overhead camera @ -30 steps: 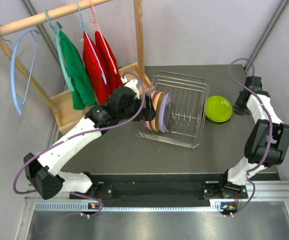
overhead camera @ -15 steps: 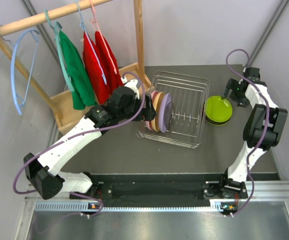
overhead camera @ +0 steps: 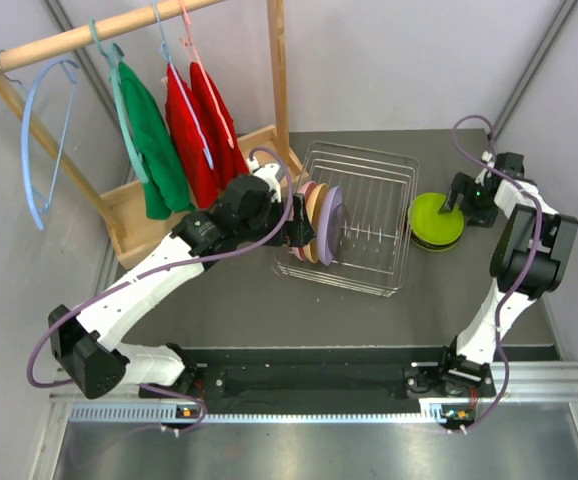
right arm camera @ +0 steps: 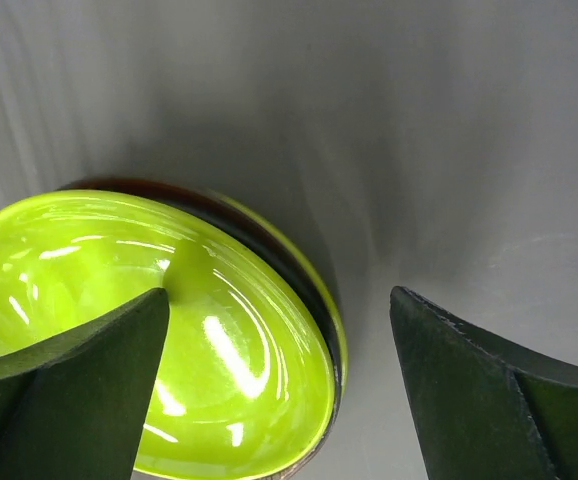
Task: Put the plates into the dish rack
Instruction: Pick up the plate at the center of the board.
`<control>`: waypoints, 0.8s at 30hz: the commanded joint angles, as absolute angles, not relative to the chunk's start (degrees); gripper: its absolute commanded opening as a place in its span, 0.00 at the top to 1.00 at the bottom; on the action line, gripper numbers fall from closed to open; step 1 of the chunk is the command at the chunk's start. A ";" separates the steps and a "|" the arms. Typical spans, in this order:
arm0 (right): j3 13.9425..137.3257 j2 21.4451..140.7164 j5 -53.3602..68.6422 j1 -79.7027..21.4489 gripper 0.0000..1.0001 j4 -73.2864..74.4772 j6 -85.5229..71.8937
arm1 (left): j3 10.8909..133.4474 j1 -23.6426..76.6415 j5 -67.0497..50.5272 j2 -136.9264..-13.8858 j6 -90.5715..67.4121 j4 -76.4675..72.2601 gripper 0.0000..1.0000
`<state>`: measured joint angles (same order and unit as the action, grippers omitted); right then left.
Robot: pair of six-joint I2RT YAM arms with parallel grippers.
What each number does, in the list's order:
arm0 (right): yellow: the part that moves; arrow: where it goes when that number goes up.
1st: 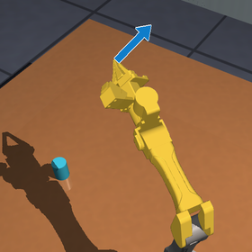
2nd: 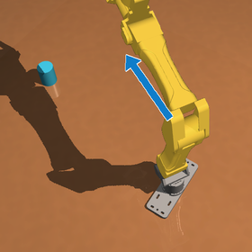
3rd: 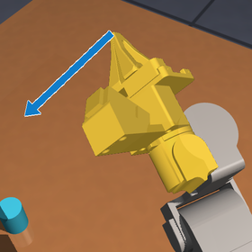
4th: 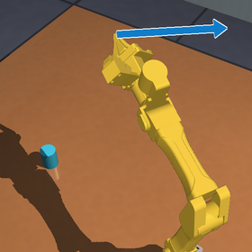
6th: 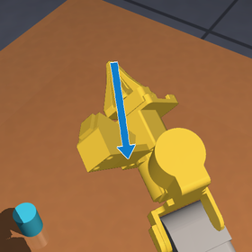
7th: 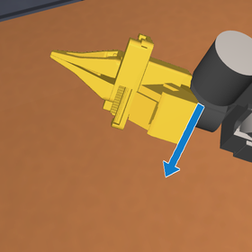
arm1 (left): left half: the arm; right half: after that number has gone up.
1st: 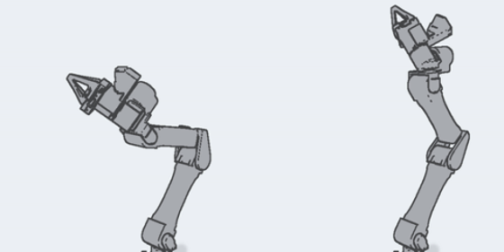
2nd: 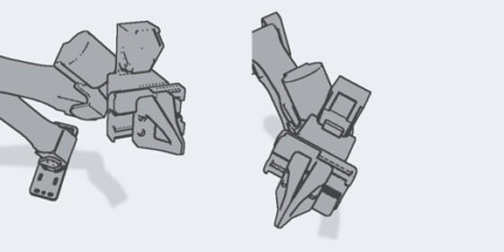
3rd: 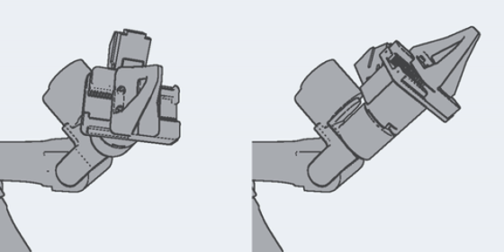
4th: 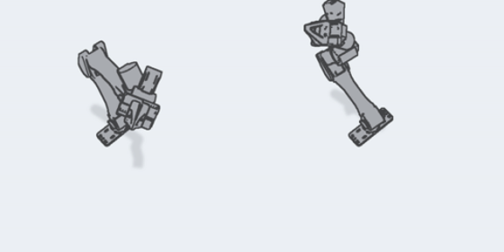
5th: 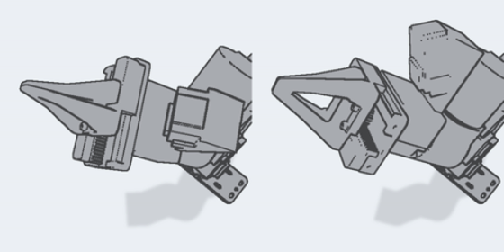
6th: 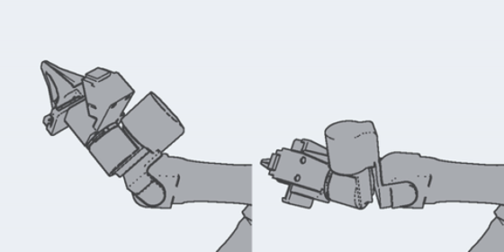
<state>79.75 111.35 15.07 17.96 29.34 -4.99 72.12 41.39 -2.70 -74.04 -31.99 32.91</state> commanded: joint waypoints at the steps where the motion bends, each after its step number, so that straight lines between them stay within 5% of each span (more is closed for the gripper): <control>1: 77.35 107.58 17.40 18.37 0.12 26.11 -3.16 | 71.81 41.13 -4.57 -73.65 -31.29 28.48 0.01; 4: 76.99 107.49 17.49 18.37 0.25 26.19 -3.51 | 71.63 41.05 -4.57 -73.48 -31.29 28.39 0.01; 13: 75.50 105.82 14.33 18.37 0.91 27.60 -4.65 | 70.93 41.04 -5.01 -73.39 -31.38 28.04 0.01; 16: 75.23 104.07 11.61 18.37 1.00 29.26 -4.83 | 70.93 41.04 -5.10 -73.22 -31.20 28.12 0.01; 24: 73.22 95.99 6.86 18.28 1.00 32.52 -5.19 | 69.87 41.04 -5.62 -72.51 -31.73 27.42 0.01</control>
